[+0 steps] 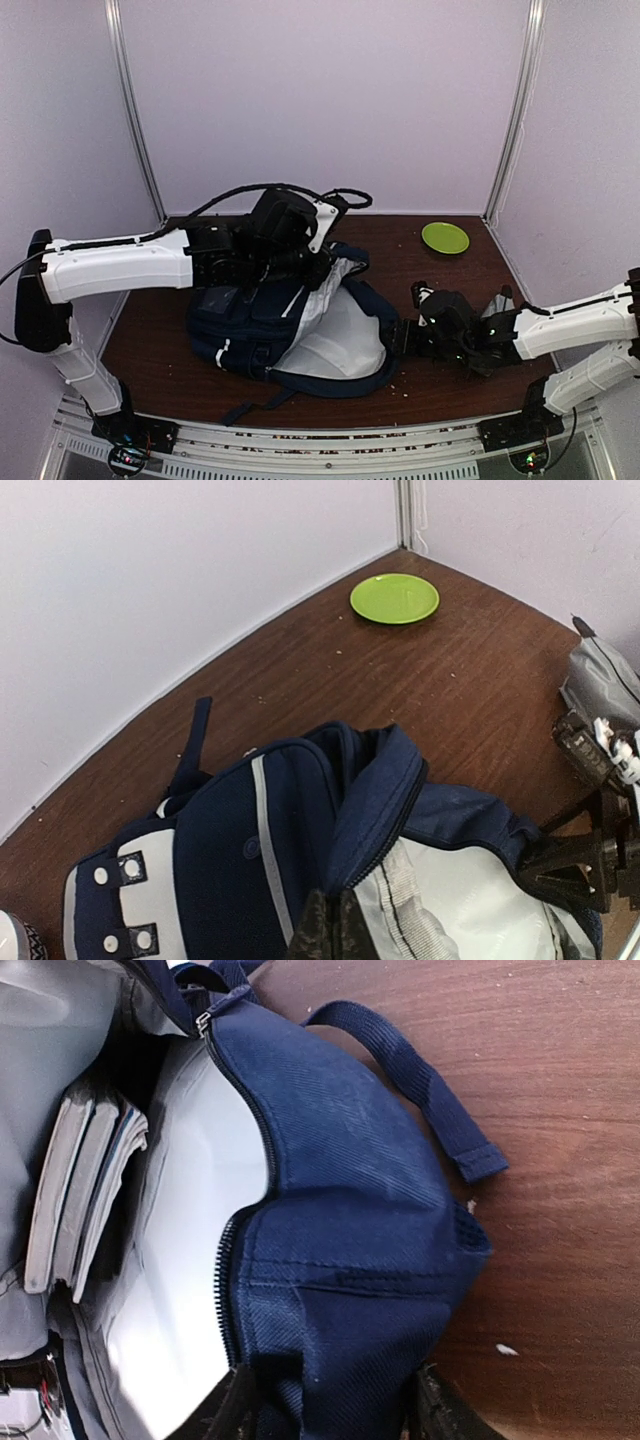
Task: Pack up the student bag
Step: Pick up the stationery from the center of the board.
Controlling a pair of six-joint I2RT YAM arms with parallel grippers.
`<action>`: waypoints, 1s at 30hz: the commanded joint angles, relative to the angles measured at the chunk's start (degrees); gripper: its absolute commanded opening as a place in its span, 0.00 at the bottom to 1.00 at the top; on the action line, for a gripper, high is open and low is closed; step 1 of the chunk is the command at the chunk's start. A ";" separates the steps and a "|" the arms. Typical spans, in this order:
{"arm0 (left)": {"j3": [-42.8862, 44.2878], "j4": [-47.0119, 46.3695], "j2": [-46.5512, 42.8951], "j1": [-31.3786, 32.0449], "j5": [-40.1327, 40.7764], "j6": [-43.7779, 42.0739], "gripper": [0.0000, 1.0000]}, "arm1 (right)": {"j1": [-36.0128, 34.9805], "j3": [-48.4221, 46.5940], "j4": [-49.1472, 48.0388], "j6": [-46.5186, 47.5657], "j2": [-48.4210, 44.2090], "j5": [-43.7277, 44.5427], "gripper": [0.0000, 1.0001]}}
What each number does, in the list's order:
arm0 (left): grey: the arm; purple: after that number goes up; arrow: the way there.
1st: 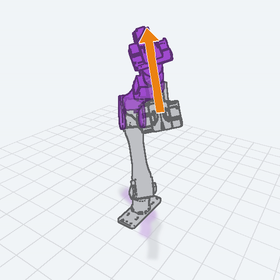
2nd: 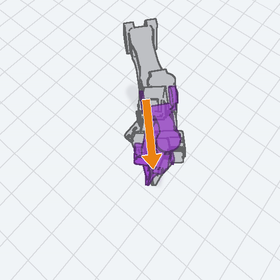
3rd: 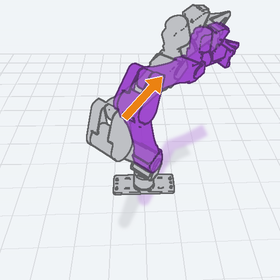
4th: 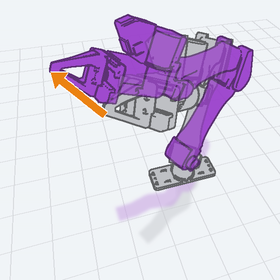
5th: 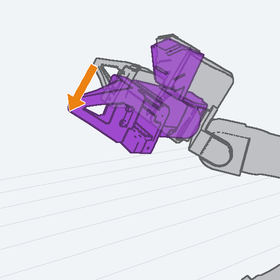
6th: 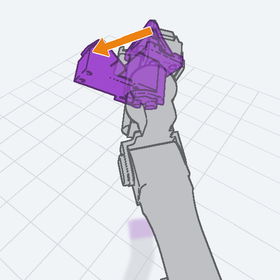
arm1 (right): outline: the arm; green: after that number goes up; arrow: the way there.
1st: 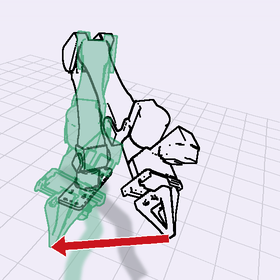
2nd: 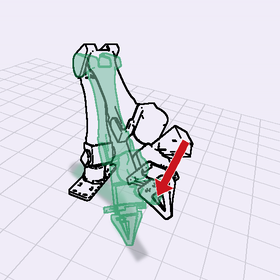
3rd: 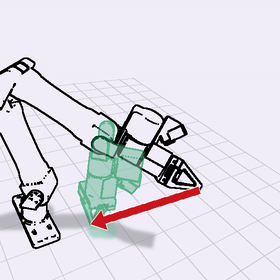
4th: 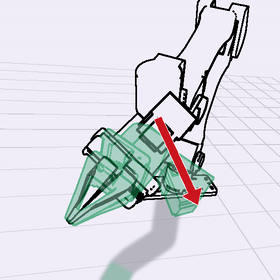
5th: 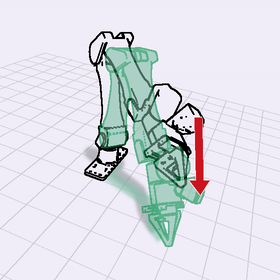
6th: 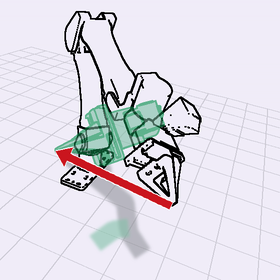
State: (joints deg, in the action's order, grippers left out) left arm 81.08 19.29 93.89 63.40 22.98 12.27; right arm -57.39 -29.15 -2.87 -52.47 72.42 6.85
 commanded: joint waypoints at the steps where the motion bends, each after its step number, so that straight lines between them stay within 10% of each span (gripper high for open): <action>1: -1.67 -5.59 -3.46 -2.92 2.68 -1.54 0.00 | -0.09 -1.71 -14.22 -4.47 7.10 -2.85 0.48; 9: -6.77 -5.44 -4.59 -2.93 1.64 1.29 0.00 | -0.02 -8.24 -8.50 -1.94 9.59 -1.81 0.49; 21: -13.85 -9.22 -8.20 -2.93 -0.61 4.56 0.00 | 8.56 -14.39 53.95 -10.46 -23.06 24.94 0.72; 30: -15.76 -9.24 -7.40 -2.93 -2.37 6.82 0.00 | 29.33 -2.92 54.99 -13.53 -36.67 16.28 1.00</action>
State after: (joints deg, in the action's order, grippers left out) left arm 66.26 9.02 86.30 61.80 19.68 17.30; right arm -33.93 -35.73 48.27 -64.62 36.75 26.63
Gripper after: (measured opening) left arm 0.014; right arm 0.993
